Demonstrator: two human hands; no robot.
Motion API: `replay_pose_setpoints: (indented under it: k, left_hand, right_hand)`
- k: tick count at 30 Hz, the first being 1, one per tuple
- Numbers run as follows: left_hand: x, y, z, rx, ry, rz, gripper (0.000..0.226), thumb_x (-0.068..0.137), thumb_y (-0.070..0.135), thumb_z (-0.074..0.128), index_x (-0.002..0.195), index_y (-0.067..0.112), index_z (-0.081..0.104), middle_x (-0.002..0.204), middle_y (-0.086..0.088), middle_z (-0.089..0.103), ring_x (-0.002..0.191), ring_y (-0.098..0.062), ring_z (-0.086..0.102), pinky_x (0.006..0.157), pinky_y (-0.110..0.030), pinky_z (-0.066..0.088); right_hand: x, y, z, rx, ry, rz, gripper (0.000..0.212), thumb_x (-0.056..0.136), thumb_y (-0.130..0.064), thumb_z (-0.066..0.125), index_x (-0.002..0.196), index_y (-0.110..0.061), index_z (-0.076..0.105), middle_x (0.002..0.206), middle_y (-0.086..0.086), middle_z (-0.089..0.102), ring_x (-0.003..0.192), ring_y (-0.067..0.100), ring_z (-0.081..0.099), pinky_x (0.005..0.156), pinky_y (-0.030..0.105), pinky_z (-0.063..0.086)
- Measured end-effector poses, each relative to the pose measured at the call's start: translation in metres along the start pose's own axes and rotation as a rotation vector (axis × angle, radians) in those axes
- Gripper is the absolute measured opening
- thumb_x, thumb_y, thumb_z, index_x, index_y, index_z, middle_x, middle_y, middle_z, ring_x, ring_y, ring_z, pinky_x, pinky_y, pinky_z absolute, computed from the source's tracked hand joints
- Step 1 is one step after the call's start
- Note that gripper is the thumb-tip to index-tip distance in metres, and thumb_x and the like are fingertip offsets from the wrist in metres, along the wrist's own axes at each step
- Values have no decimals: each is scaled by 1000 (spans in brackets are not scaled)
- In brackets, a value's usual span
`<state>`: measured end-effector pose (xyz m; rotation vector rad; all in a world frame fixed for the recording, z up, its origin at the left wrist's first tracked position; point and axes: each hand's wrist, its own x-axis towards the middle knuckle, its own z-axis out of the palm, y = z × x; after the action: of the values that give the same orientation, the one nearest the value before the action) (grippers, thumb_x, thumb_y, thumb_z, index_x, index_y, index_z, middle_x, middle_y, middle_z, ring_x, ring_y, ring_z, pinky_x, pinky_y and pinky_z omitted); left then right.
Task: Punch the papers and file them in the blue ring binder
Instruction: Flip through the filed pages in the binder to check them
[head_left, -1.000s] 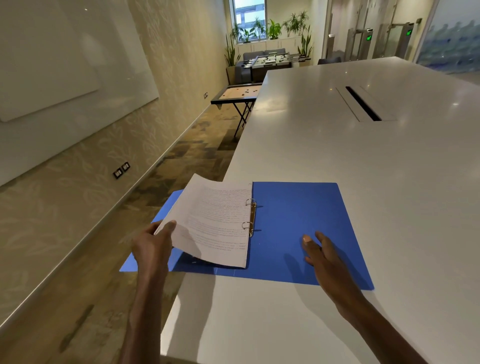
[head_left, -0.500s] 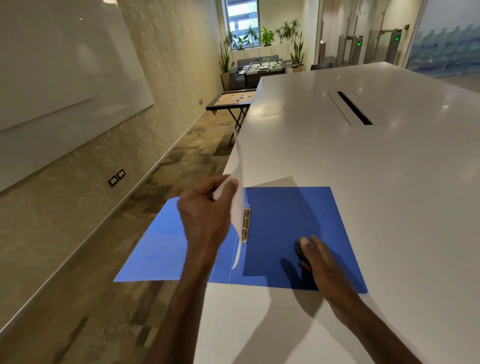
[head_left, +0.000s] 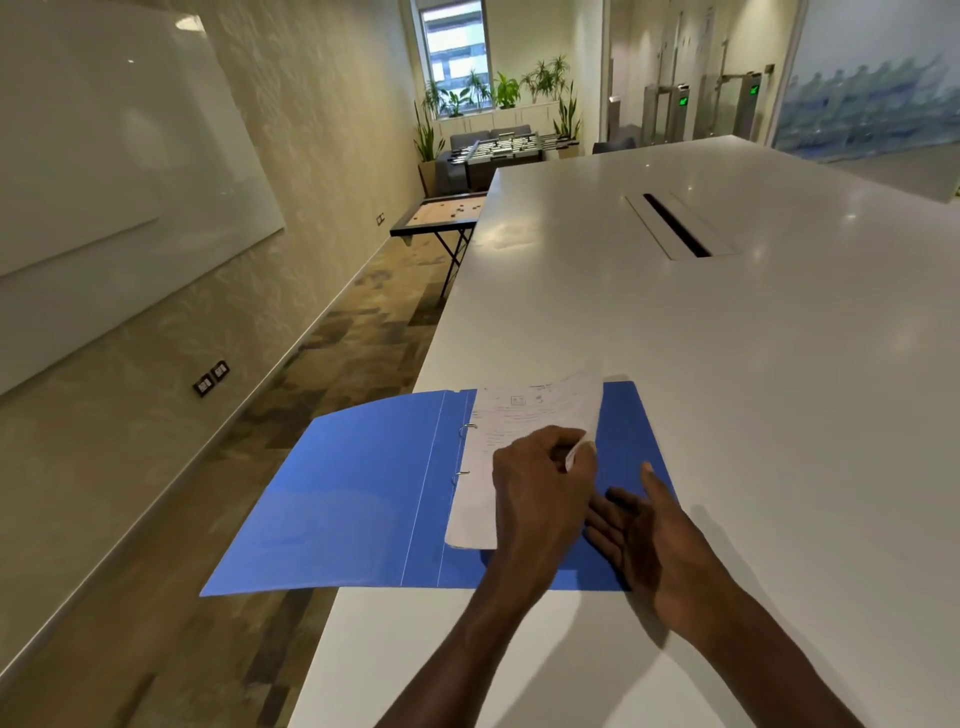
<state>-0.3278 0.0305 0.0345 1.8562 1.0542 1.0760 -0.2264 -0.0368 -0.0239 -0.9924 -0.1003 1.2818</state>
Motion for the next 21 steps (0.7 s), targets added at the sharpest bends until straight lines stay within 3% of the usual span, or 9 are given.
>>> replay_pose_setpoints:
  k: [3, 6, 10, 13, 17, 19, 21]
  left_hand:
    - [-3, -8, 10, 19, -112, -61, 25, 84, 42, 70, 97, 21, 76, 84, 15, 73, 76, 5, 67, 70, -14, 54]
    - [-2, -18, 9, 96, -101, -75, 46, 80, 62, 65, 100, 22, 75, 94, 13, 75, 84, 3, 67, 78, -17, 54]
    - [2, -36, -7, 269, -68, -58, 46, 87, 53, 63, 116, 18, 69, 120, 6, 69, 110, -8, 62, 92, -21, 48]
    - [4, -55, -14, 460, -252, -153, 60, 87, 50, 64, 134, 15, 55, 137, -2, 58, 125, -17, 52, 101, -27, 41]
    - [-1, -71, -10, 678, -369, -135, 73, 86, 56, 61, 146, 19, 42, 158, -4, 32, 146, -22, 27, 118, -42, 23]
    - [-1, -77, -9, 699, -381, -131, 73, 85, 59, 61, 145, 22, 43, 160, -2, 27, 147, -22, 23, 117, -45, 21]
    - [1, -81, -10, 693, -374, -118, 74, 82, 62, 62, 144, 24, 45, 160, -1, 28, 146, -21, 26, 117, -45, 24]
  right_hand:
    - [1, 1, -1, -5, 19, -24, 68, 87, -56, 52, 137, -10, 45, 125, 18, 64, 115, 32, 62, 103, 46, 46]
    - [1, 2, -2, -50, 45, -97, 46, 89, -53, 53, 128, -27, 57, 116, 13, 70, 110, 34, 65, 92, 51, 54]
    - [-3, -4, -3, -234, 130, -116, 28, 90, -35, 63, 114, -22, 61, 103, 12, 73, 96, 30, 69, 81, 44, 58]
    - [-4, -11, -5, -640, 177, -168, 34, 89, -35, 64, 113, -12, 58, 102, 6, 69, 93, 24, 67, 85, 44, 57]
    - [-10, -18, -2, -1241, 304, -305, 29, 92, -36, 60, 94, -18, 37, 89, -6, 50, 76, 10, 48, 62, 22, 38]
    - [-9, -14, -7, -1411, 298, -376, 29, 91, -35, 62, 80, -17, 41, 78, -6, 51, 66, 8, 47, 54, 18, 33]
    - [-7, -9, -14, -1530, 293, -411, 24, 88, -36, 63, 78, -22, 46, 79, -2, 55, 65, 7, 48, 51, 14, 29]
